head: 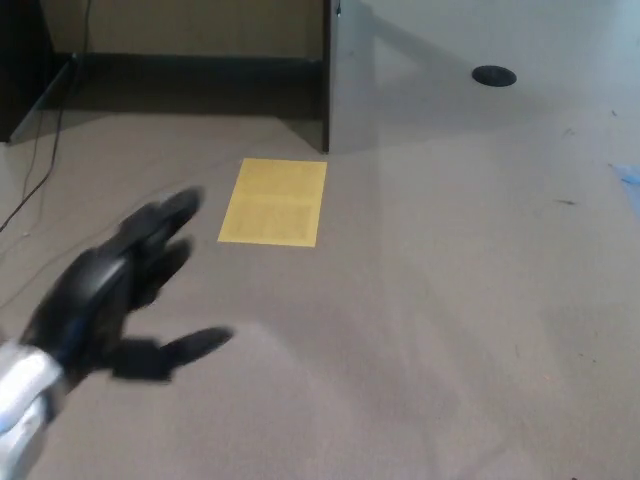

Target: There is a tripod standing in front of the robot and the robot extends its left arm to grab it. It lifts the tripod and passes it to a person.

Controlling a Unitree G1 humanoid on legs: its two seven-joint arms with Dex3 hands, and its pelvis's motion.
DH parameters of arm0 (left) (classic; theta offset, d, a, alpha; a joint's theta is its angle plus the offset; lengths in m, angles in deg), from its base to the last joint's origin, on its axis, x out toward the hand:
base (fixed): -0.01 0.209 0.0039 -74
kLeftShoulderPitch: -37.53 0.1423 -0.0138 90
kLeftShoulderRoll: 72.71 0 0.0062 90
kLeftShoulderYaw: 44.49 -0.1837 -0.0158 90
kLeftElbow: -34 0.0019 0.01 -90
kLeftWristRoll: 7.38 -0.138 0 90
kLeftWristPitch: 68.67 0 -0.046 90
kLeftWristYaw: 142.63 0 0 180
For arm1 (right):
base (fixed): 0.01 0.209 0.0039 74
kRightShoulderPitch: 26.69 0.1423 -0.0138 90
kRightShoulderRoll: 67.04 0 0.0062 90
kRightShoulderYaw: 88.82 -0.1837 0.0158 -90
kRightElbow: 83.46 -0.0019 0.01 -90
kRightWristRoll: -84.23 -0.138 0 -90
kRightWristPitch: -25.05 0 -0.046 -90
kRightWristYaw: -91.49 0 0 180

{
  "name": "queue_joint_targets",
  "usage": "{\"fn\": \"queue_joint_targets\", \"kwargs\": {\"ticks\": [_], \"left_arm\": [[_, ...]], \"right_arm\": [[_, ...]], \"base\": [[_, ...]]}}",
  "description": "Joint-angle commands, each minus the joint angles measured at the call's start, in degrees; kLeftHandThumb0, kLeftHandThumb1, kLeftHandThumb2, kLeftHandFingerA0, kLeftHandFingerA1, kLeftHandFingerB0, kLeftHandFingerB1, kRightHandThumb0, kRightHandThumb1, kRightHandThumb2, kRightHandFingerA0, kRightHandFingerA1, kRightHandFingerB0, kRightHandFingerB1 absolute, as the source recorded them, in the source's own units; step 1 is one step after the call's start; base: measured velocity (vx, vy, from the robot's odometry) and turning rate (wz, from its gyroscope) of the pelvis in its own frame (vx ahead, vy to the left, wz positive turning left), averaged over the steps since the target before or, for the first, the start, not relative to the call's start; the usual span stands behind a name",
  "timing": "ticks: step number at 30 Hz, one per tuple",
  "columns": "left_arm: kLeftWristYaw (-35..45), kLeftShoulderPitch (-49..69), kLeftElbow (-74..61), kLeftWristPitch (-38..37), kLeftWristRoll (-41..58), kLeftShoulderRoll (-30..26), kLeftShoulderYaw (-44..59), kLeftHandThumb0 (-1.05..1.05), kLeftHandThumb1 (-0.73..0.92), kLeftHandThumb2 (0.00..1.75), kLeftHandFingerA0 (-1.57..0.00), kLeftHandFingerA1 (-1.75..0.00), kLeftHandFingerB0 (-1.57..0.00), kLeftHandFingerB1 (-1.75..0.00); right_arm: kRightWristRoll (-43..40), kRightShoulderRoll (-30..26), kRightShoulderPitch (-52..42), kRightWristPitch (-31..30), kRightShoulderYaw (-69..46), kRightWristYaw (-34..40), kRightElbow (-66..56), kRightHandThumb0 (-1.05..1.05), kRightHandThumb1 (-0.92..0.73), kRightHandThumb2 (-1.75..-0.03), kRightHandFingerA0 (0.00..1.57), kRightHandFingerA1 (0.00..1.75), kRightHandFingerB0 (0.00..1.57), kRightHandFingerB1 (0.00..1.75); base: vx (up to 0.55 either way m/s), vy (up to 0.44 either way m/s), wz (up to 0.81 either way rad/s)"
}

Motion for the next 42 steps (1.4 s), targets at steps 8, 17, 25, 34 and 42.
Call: {"fn": "queue_joint_targets", "kwargs": {"ticks": [8, 17, 25, 34, 42], "left_arm": [[0.15, 11.37, 26.21, -23.84, 0.73, -2.35, 10.47, -0.49, 0.35, 0.68, -0.06, -0.36, -0.07, -0.21], [-1.62, 10.72, 43.59, -31.15, 0.08, -2.72, 11.86, -0.51, 0.35, 0.65, -0.04, -0.37, -0.10, -0.28], [-3.23, 9.64, 55.51, -35.73, -1.13, -3.19, 11.13, -0.50, 0.32, 0.64, -0.03, -0.37, -0.07, -0.31], [-3.24, 9.41, 64.59, -39.80, -1.16, -3.74, 10.10, -0.46, 0.41, 0.53, -0.12, -0.32, -0.10, -0.27], [-3.46, 9.29, 69.29, -42.00, -1.37, -4.79, 8.80, -0.28, 0.24, 0.81, -0.01, -0.50, 0.00, -0.48]], "right_arm": [[0.19, -0.62, -0.83, -0.64, 0.07, 1.11, 0.46, -0.43, -0.67, -0.60, 0.75, 0.43, 0.60, 0.39], [0.15, -0.46, -0.64, -1.18, 0.08, 1.00, 0.94, -0.45, -0.64, -0.62, 0.71, 0.43, 0.59, 0.39], [0.02, -0.59, -0.98, -0.91, 0.12, 0.53, 0.76, -0.44, -0.65, -0.62, 0.70, 0.43, 0.59, 0.39], [-0.40, -0.62, -2.38, 0.16, -0.24, 0.83, 0.62, -0.39, -0.67, -0.60, 0.73, 0.43, 0.64, 0.40], [0.23, -0.87, -3.48, 0.26, 0.42, 1.00, 0.34, -0.46, -0.63, -0.63, 0.72, 0.45, 0.60, 0.40]], "base": [[0.00, 0.000, 0.00], [0.00, 0.000, 0.00], [0.00, 0.000, 0.00], [0.00, 0.000, 0.00], [0.00, 0.000, 0.00]]}}
